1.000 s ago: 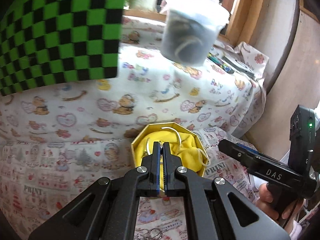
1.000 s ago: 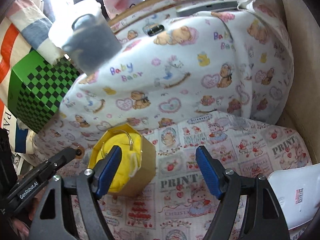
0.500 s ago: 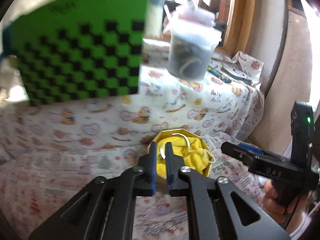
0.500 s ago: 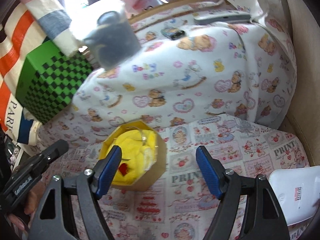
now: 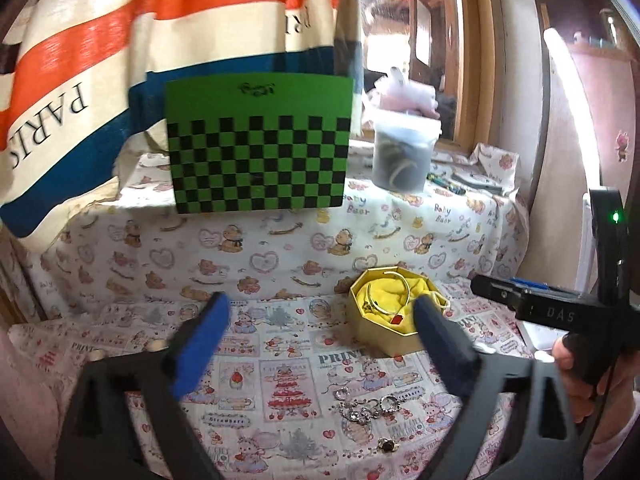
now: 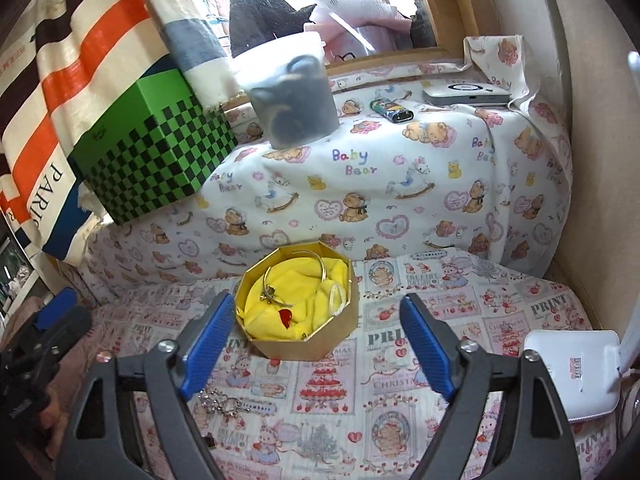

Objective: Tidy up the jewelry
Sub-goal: 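Grasp the silver keychain on the table with the left tool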

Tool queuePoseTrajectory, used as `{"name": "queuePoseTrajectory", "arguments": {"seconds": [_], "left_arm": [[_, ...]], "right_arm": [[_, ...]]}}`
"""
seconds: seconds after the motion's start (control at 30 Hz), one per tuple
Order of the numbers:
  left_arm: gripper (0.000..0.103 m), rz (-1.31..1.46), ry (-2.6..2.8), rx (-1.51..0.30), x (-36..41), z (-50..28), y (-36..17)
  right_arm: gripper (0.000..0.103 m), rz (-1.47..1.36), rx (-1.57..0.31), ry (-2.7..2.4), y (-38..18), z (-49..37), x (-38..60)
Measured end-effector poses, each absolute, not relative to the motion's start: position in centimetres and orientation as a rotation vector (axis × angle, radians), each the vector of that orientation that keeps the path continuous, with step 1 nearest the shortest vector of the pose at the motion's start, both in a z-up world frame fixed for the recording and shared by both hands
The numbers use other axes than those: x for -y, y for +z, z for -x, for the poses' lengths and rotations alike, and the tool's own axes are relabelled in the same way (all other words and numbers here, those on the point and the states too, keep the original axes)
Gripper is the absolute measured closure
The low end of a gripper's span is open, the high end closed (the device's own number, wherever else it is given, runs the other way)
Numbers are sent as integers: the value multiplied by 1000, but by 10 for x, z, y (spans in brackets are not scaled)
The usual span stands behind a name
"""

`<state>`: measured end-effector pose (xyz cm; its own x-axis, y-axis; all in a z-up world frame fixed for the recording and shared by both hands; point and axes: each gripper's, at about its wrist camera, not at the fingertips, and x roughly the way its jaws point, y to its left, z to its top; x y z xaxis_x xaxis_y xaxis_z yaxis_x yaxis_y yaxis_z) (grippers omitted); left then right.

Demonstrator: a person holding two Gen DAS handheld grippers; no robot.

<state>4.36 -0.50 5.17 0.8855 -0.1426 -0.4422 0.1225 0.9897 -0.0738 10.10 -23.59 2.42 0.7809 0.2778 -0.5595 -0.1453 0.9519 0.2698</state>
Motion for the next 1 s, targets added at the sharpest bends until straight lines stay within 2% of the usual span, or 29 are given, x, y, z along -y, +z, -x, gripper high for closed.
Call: {"name": "queuePoseTrajectory", "arguments": {"seconds": [0.13, 0.2, 0.63, 0.73, 0.8, 0.83, 0.93, 1.0], "left_arm": [[0, 44, -99, -435, 0, -40, 42], [0, 24, -101, -443, 0, -40, 38], [2, -36, -92, -543, 4, -51, 14], [13, -25, -111, -576, 3, -52, 12], [26, -34, -127, -613, 5, -56, 8], [30, -31, -133, -638, 6, -58, 5], [53, -23, -174, -737, 10, -67, -8], [73, -43, -188, -785, 16, -71, -16]], "right_arm": [[11, -158, -580, 182, 21, -95, 231], [2, -129, -553, 169, 22, -94, 229], [2, -13, -540, 92, 15, -101, 230], [2, 35, -519, 63, 17, -99, 227], [2, 71, -524, 63, 17, -98, 223], [2, 81, -530, 67, 18, -98, 222], [2, 91, -572, 113, 16, -98, 217], [2, 82, -593, 139, 14, -99, 216]]}}
